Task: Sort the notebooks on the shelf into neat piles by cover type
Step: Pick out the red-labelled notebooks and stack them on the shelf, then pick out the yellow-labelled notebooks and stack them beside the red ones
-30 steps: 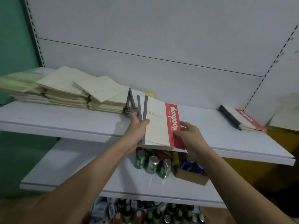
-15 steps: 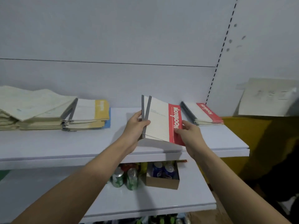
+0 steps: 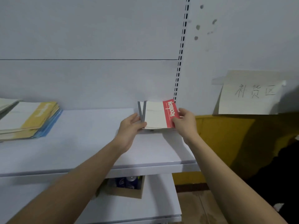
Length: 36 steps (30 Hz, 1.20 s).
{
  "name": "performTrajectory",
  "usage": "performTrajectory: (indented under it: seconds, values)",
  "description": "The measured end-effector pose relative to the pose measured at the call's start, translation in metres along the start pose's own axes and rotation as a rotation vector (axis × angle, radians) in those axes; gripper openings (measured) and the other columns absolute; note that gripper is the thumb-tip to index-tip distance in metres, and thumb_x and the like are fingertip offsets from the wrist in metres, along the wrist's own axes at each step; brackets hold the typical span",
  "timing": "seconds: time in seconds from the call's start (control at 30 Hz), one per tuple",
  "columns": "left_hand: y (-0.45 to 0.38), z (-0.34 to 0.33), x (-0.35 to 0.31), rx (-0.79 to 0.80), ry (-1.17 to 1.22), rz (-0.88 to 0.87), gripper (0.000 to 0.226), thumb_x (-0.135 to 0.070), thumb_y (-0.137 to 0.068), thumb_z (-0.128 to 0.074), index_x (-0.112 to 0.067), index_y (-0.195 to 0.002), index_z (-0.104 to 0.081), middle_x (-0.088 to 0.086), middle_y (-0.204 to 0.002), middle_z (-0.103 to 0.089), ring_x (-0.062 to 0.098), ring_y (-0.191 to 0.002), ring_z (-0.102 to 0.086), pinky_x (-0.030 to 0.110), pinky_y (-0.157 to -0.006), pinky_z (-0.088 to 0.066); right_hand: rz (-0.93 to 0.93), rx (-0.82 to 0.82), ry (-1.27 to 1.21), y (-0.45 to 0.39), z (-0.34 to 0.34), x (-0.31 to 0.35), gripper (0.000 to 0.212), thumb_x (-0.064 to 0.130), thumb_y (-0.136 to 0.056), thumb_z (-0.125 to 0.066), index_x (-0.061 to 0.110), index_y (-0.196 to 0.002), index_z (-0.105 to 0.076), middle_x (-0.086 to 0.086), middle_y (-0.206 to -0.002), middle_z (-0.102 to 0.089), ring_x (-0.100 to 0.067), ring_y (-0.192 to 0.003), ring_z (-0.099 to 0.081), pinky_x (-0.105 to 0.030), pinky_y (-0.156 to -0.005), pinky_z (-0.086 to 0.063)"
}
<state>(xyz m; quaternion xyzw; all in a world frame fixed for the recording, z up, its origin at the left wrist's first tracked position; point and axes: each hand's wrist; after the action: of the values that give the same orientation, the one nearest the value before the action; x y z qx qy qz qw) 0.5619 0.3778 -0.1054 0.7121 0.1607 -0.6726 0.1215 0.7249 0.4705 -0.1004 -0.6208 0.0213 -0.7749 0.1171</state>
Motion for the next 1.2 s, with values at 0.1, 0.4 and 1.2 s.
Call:
performTrajectory:
  seconds: [0.1, 0.4, 1.2]
  values:
    - [-0.013, -0.018, 0.002, -0.122, -0.071, -0.027, 0.037, 0.013, -0.086, -0.059, -0.022, -0.099, -0.061, -0.014, -0.096, -0.07, -0.007, -0.082, -0.067, 0.014, -0.079, -0.05, 0.088, -0.072, 0.058, -0.02, -0.003, -0.009, 0.024, 0.012, -0.096, -0.053, 0.016, -0.119, -0.062, 0.008, -0.096, -0.065, -0.01, -0.089, -0.064, -0.027, -0.071, -0.055]
    - [-0.046, -0.017, 0.032, -0.278, -0.24, -0.083, 0.033, -0.016, -0.086, -0.071, -0.006, -0.117, -0.066, 0.005, -0.101, -0.071, -0.002, -0.088, -0.065, 0.011, -0.074, -0.049, 0.146, -0.175, 0.447, -0.057, -0.029, -0.06, 0.029, 0.025, -0.097, -0.042, 0.01, -0.109, -0.065, -0.006, -0.109, -0.064, -0.026, -0.096, -0.056, -0.036, -0.079, -0.045]
    - [-0.051, -0.005, 0.036, -0.076, -0.573, -0.146, 0.062, -0.043, -0.088, -0.066, -0.025, -0.144, -0.045, -0.008, -0.147, -0.046, 0.008, -0.136, -0.04, 0.031, -0.113, -0.032, 0.394, -0.193, 0.52, -0.044, -0.032, -0.022, 0.042, 0.028, -0.1, -0.042, 0.012, -0.139, -0.048, -0.006, -0.146, -0.044, -0.022, -0.134, -0.038, -0.034, -0.107, -0.032]
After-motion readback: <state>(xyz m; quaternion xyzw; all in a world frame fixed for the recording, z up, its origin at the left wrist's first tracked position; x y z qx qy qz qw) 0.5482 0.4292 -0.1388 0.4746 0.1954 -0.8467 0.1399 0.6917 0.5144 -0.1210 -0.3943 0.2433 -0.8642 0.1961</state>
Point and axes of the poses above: each hand's wrist, its own y-axis away from the middle knuckle, its own z-axis out of the back of the hand, x = y × z
